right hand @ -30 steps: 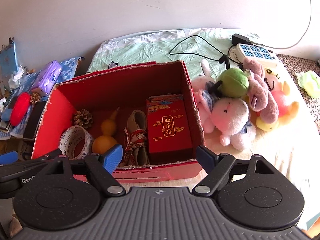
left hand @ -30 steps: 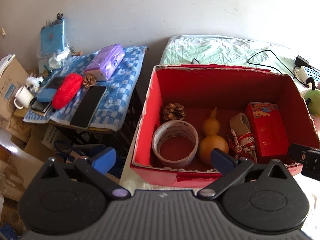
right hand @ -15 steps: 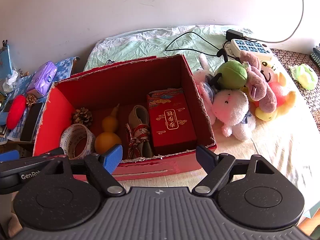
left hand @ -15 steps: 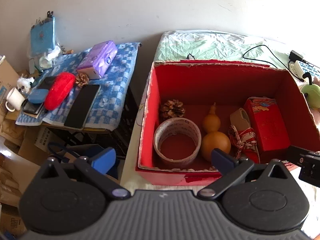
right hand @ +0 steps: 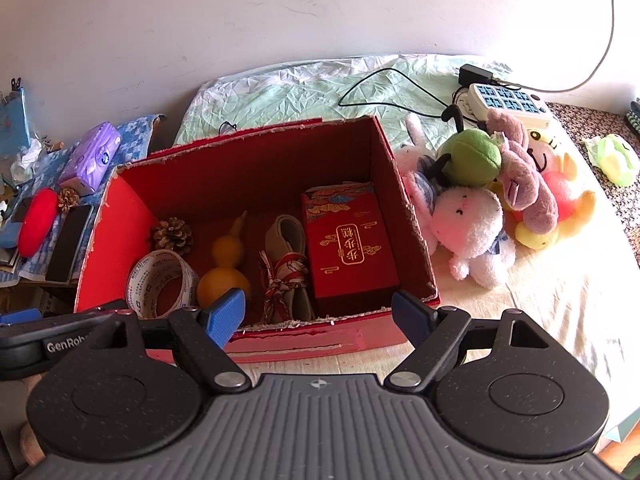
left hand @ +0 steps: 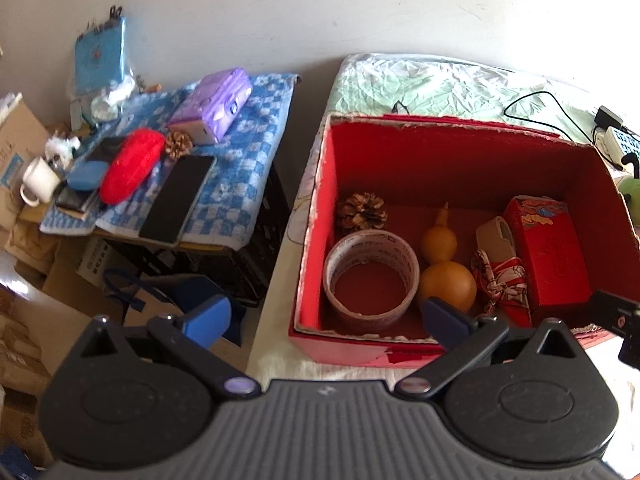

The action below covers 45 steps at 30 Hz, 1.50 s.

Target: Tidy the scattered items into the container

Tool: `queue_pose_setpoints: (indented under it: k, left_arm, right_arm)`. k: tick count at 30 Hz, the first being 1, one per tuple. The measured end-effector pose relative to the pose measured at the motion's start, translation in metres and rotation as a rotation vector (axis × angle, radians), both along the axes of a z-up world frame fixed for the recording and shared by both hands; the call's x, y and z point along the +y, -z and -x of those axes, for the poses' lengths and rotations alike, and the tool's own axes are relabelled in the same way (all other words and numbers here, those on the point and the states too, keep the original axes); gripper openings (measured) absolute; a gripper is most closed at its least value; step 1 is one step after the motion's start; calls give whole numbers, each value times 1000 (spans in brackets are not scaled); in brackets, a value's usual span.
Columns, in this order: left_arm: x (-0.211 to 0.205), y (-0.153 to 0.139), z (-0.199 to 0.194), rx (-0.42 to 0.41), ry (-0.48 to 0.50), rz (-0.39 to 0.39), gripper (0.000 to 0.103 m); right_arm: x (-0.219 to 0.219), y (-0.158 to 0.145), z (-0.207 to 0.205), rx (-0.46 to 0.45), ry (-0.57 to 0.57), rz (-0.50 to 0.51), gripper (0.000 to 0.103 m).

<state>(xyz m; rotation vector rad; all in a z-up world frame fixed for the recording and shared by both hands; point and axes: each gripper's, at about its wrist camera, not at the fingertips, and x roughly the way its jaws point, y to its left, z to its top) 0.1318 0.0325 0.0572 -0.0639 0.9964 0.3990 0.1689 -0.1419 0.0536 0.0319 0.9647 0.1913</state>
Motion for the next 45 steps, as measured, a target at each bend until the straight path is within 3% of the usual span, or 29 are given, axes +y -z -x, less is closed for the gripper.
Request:
queue_pose_setpoints:
  k: [20,36,45]
  left_arm:
    - [-42,-1,-4,15,27,-45,102]
    - [-48,2,12,24,37,-31,102]
    - [-38,13,32,34,38,-1,102]
  right_arm:
    - [-38,3,5,7,5,-43,83]
    - [-41,2,14,-6,-33,-71,82]
    - [-42,5,20,-13,-14,2,82]
